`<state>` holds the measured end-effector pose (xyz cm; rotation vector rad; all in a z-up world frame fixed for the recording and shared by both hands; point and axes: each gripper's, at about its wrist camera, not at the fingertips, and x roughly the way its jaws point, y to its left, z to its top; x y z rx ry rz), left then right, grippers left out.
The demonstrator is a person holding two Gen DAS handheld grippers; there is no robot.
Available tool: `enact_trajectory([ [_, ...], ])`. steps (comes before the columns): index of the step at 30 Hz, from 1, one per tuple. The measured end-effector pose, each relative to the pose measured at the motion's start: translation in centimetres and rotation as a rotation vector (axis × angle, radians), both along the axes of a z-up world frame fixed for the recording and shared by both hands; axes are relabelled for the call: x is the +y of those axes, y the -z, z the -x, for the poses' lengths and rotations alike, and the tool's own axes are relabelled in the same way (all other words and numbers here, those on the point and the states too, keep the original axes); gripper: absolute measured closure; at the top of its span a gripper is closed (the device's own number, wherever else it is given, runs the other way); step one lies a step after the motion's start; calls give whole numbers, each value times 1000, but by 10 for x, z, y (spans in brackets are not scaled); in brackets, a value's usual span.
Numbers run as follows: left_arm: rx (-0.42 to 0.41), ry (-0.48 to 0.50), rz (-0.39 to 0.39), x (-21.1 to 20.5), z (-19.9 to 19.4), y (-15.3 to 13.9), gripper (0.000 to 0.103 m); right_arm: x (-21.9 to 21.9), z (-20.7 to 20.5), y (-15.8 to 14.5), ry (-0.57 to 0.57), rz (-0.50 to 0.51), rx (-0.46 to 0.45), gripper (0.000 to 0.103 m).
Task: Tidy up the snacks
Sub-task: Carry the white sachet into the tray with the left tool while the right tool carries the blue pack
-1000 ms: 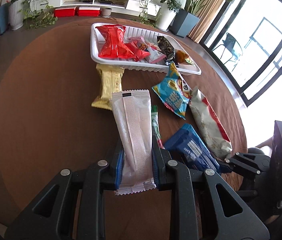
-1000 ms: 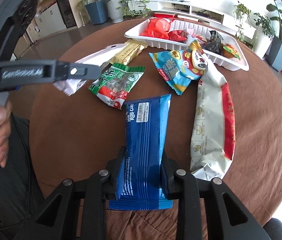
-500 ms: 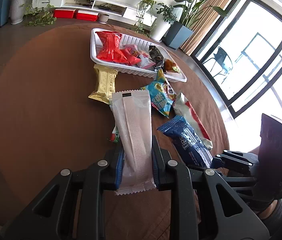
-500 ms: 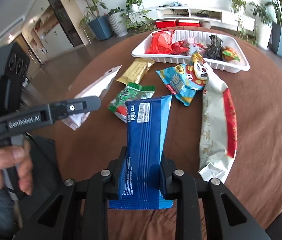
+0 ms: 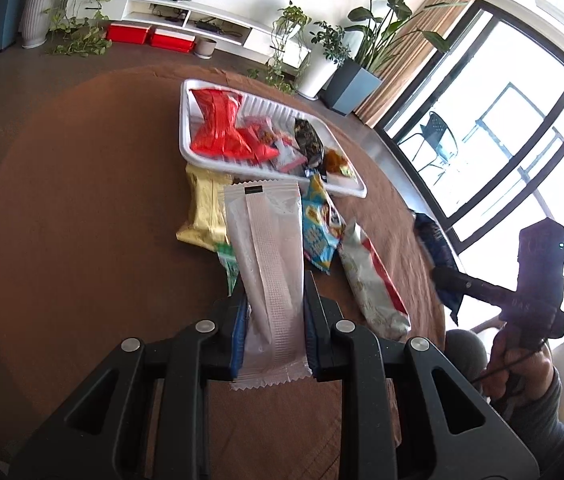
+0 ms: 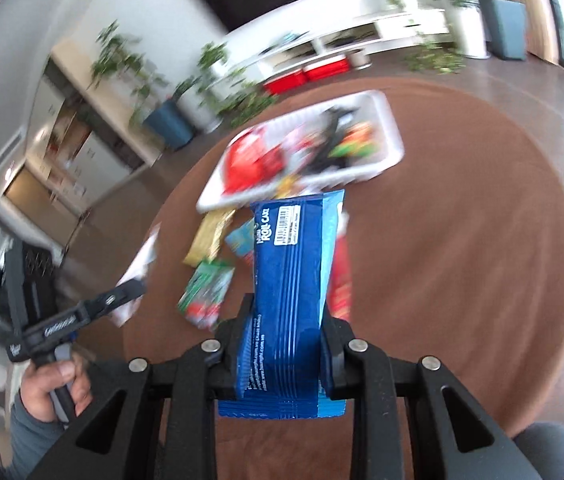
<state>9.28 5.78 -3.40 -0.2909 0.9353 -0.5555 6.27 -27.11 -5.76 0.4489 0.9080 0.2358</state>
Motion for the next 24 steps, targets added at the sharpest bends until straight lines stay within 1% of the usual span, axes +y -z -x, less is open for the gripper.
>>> enact_trajectory([
  [5,-47,-6,-28,-2,-26,-23,82,-56,-18,-20,117,12,-44,75],
  [8,-90,0,-46,-9,-47,-44,82,-79,-39,-36,161,11,-79,75],
  [10,-117,9,-60,-17,-67,-59,82,-86,-57,-50,172,20,-109,75],
  [14,-140,29,-90,-34,-106,-77,82,-76,-96,-72,126,31,-167,75],
  [17,-140,50,-128,-52,-135,-78,82,-56,-134,-75,73,35,-169,75],
  [20,-128,70,-173,-68,-157,-68,82,-37,-170,-69,22,54,-143,75],
  [24,-100,82,-218,-85,-186,-43,82,-14,-211,-47,-18,81,-89,75],
])
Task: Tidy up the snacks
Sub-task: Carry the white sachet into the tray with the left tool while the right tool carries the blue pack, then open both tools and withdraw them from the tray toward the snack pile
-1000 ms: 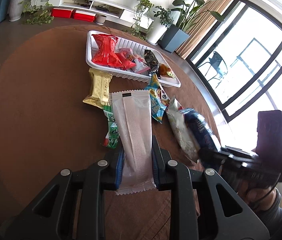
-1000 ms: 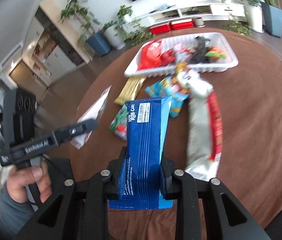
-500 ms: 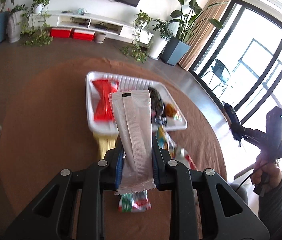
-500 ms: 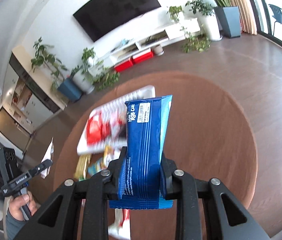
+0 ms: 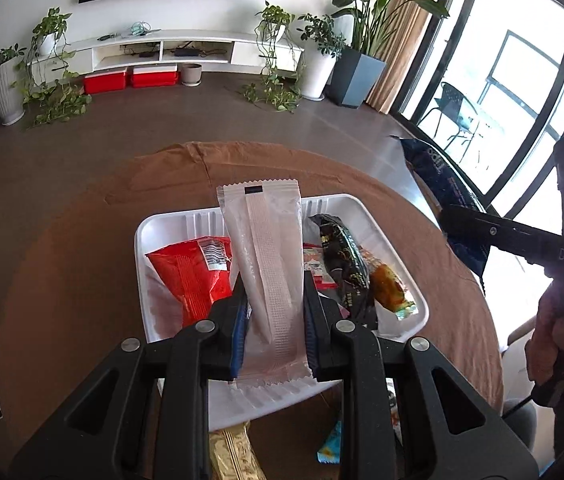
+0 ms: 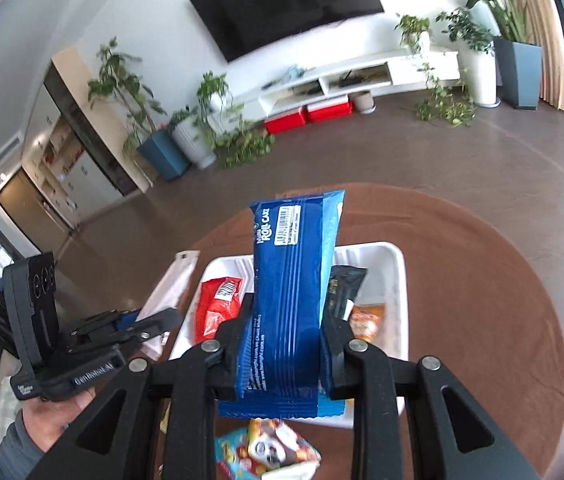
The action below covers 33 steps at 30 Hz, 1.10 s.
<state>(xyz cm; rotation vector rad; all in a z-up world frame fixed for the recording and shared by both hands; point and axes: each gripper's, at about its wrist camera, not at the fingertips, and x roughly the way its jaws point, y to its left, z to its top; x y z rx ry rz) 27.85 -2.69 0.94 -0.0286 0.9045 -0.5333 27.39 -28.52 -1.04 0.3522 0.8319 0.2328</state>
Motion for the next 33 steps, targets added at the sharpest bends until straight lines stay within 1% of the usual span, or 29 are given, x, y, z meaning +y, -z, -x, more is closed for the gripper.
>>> enact_trajectory([
  [4,30,6,-27,-19,-24,25,82,14,-26,27,-26,38,62,74],
  [10,70,21,-63,-37,-46,69,82,31,-44,52,-52,80,112,74],
  [14,81,33,-91,-45,-49,84,81,34,-53,67,-48,96,150,74],
  [17,88,42,-100,-52,-51,93,81,37,-52,74,-49,103,165,74],
  [24,95,38,-106,-55,-60,99,81,41,-55,90,-53,123,184,74],
  [27,100,32,-114,-53,-60,100,75,41,-56,91,-54,124,181,73],
  [29,103,30,-113,-50,-56,99,66,42,-55,91,-56,129,180,73],
  [30,102,33,-108,-49,-54,98,63,41,-54,91,-55,129,180,73],
  [32,92,35,-112,-51,-52,95,54,41,-54,91,-53,127,180,72],
  [33,89,36,-114,-52,-50,94,52,42,-54,91,-52,127,180,72],
])
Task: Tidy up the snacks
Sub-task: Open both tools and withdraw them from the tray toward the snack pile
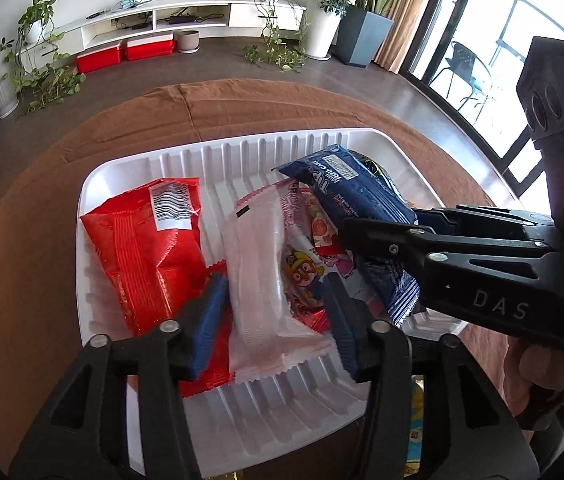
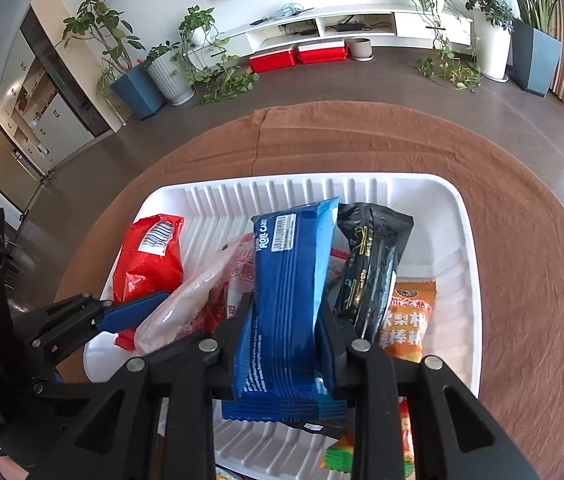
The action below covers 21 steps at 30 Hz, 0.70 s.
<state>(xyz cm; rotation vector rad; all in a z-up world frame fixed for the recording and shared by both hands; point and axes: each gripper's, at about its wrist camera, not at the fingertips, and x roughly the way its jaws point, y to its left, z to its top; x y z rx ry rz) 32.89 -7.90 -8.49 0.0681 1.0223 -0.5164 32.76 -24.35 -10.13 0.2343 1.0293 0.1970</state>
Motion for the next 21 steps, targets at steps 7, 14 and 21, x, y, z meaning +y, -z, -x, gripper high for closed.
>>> enact_trajectory([
  [7,-35,-17,19,10,19,-23,32,-4,9,-12,13,-8,-22,63],
  [14,-99,-15,54,37,67,-60,0,-16,52,-55,41,-39,-131,22],
  [21,-165,-101,62,80,144,-71,0,-30,140,-80,51,-76,-219,11],
])
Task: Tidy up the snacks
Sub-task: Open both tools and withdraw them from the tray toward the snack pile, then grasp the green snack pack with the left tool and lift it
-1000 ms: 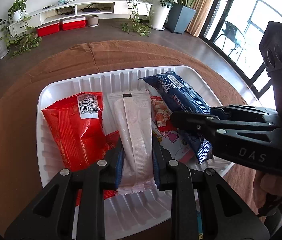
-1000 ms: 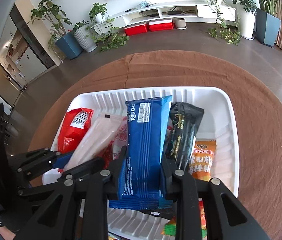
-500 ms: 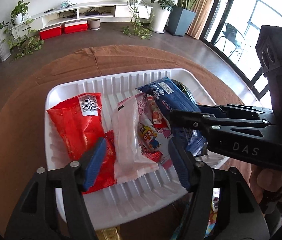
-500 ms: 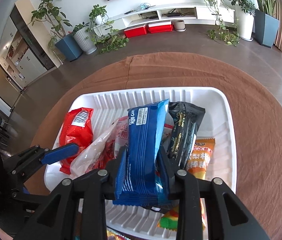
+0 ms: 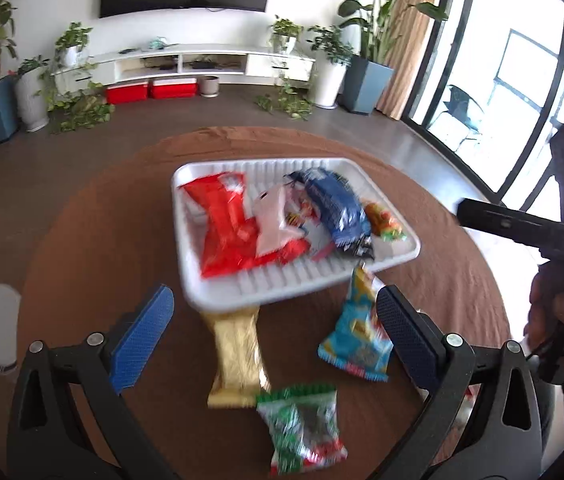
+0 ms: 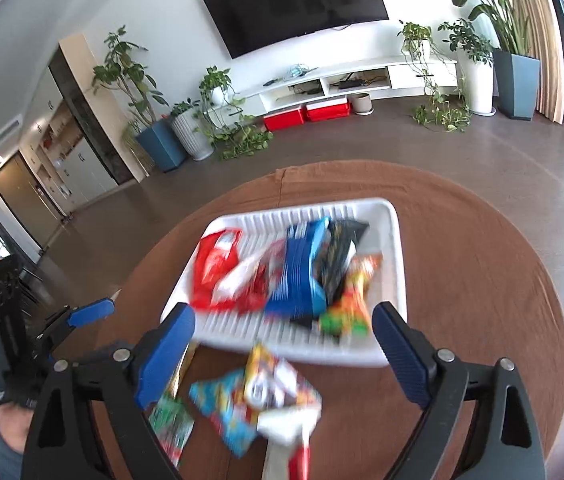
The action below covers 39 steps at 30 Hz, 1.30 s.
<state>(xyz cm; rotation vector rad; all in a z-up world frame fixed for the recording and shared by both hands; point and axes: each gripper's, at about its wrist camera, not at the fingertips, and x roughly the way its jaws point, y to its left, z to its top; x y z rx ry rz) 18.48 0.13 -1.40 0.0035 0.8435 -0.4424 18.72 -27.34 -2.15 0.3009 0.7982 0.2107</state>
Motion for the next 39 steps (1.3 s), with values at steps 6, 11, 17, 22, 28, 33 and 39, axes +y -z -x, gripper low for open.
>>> enact_trajectory([
  [6,118,-45,-6,10,56,38,0,-2,74,23,59,-10,28,11],
  [11,163,-54,-52,2,81,67,0,12,115,47,67,-13,79,11],
  [17,146,-34,-107,-14,83,71,0,19,130,54,58,-6,103,11],
  [22,167,-30,-174,-23,68,75,0,25,136,57,44,1,106,11],
  [28,190,-24,-242,-29,52,86,3,35,138,62,17,20,117,11],
  [33,214,-5,-261,-30,46,97,15,36,138,62,17,25,116,11],
  [39,212,20,-263,-34,37,99,26,38,137,63,14,31,125,11],
])
